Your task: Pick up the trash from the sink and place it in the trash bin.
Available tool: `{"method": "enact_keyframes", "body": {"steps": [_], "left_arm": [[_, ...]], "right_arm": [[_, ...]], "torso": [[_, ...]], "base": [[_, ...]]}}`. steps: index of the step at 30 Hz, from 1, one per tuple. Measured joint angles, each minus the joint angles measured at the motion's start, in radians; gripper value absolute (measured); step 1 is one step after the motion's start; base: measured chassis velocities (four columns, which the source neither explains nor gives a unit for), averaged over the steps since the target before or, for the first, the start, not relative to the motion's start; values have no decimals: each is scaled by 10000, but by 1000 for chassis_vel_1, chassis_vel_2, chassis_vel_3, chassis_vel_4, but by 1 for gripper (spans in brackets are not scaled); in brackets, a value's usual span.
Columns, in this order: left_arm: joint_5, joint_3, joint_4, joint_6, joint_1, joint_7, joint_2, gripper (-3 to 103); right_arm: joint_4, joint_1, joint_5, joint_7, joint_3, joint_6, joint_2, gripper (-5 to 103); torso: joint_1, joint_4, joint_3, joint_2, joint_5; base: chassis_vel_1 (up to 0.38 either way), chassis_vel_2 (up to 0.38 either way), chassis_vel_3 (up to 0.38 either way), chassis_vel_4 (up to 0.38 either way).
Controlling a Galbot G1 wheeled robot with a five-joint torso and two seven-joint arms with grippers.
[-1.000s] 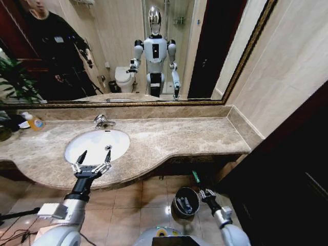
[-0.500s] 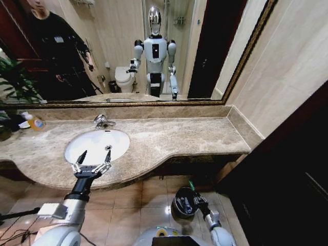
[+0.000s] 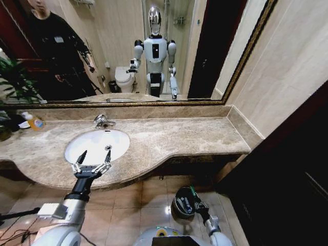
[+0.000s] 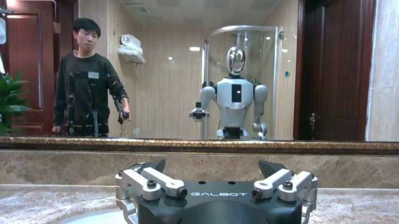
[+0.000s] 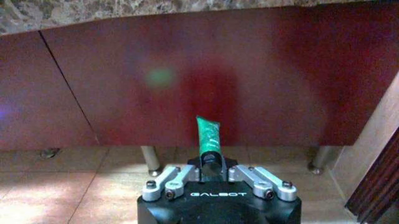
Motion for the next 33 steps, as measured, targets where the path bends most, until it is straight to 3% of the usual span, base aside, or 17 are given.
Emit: {"method": "enact_keyframes", "body": {"steps": [13, 17, 19, 21, 26, 27, 30, 32, 33], "left_arm": [[0, 0, 0, 0, 0, 0, 0, 100], [0, 0, 0, 0, 0, 0, 0, 100], [0, 0, 0, 0, 0, 0, 0, 100], [0, 0, 0, 0, 0, 0, 0, 100], [0, 0, 0, 0, 0, 0, 0, 100], [0, 0, 0, 0, 0, 0, 0, 100], [0, 0, 0, 0, 0, 0, 0, 100], [0, 0, 0, 0, 0, 0, 0, 100], [0, 0, 0, 0, 0, 0, 0, 100]], "right_arm": [[-599, 362, -382, 423, -351, 43, 253, 19], [-784, 462, -587, 933, -487, 50, 294, 18], [-874, 533, -644, 1293, -583, 54, 301, 28], [-901, 562, -656, 1408, -615, 55, 301, 28], [-937, 671, -662, 1682, -749, 51, 253, 50], [-937, 671, -662, 1682, -749, 51, 253, 50], [-949, 713, -645, 1749, -801, 29, 220, 66], [-949, 715, -641, 1755, -808, 24, 218, 66], [-951, 718, -630, 1761, -830, 17, 208, 77]], "torso": [[0, 0, 0, 0, 0], [0, 0, 0, 0, 0], [0, 0, 0, 0, 1], [0, 0, 0, 0, 0], [0, 0, 0, 0, 0], [0, 0, 0, 0, 0], [0, 0, 0, 0, 0], [0, 0, 0, 0, 0], [0, 0, 0, 0, 0]], "base": [[0, 0, 0, 0], [0, 0, 0, 0], [0, 0, 0, 0], [0, 0, 0, 0], [0, 0, 0, 0], [0, 0, 0, 0], [0, 0, 0, 0], [0, 0, 0, 0], [0, 0, 0, 0]]}}
